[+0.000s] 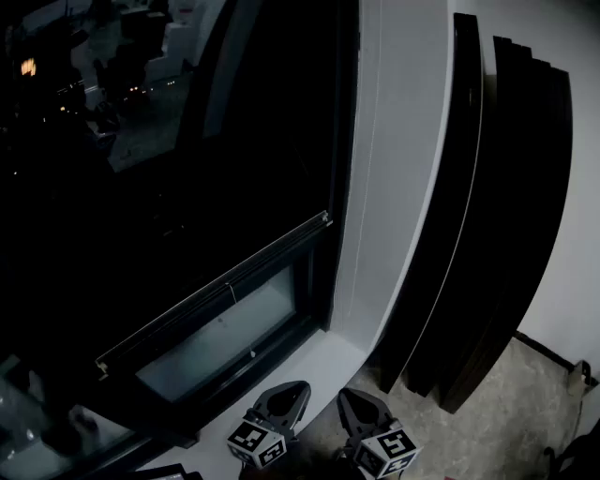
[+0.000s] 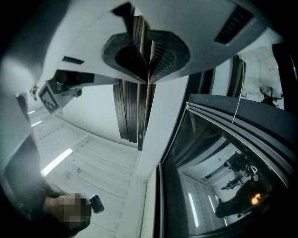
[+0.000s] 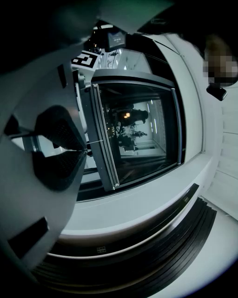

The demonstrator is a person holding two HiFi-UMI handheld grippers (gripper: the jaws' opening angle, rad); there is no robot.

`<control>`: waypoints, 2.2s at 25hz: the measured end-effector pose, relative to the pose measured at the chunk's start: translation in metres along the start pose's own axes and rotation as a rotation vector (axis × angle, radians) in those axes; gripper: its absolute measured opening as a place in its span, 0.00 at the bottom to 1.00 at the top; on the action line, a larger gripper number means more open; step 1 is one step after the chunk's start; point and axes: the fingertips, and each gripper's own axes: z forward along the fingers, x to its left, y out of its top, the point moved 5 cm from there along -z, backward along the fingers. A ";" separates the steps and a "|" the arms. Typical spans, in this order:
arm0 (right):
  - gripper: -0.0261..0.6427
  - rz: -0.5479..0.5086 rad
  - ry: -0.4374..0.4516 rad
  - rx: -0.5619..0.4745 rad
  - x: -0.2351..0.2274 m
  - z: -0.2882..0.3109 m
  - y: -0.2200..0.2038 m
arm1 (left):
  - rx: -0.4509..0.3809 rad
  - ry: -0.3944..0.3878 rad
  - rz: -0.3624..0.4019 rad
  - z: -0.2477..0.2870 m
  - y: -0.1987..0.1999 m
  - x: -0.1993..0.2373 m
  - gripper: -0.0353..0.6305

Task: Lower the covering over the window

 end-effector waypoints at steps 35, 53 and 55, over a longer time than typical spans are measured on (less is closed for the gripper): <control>0.13 -0.265 -0.093 -0.105 -0.309 0.357 0.197 | 0.000 0.295 -0.037 0.205 0.031 0.145 0.06; 0.07 -0.224 -0.065 -0.115 -0.316 0.365 0.170 | -0.038 0.263 0.026 0.203 0.032 0.166 0.06; 0.07 -0.237 -0.058 -0.159 -0.299 0.348 0.162 | -0.049 0.232 0.024 0.204 0.043 0.167 0.06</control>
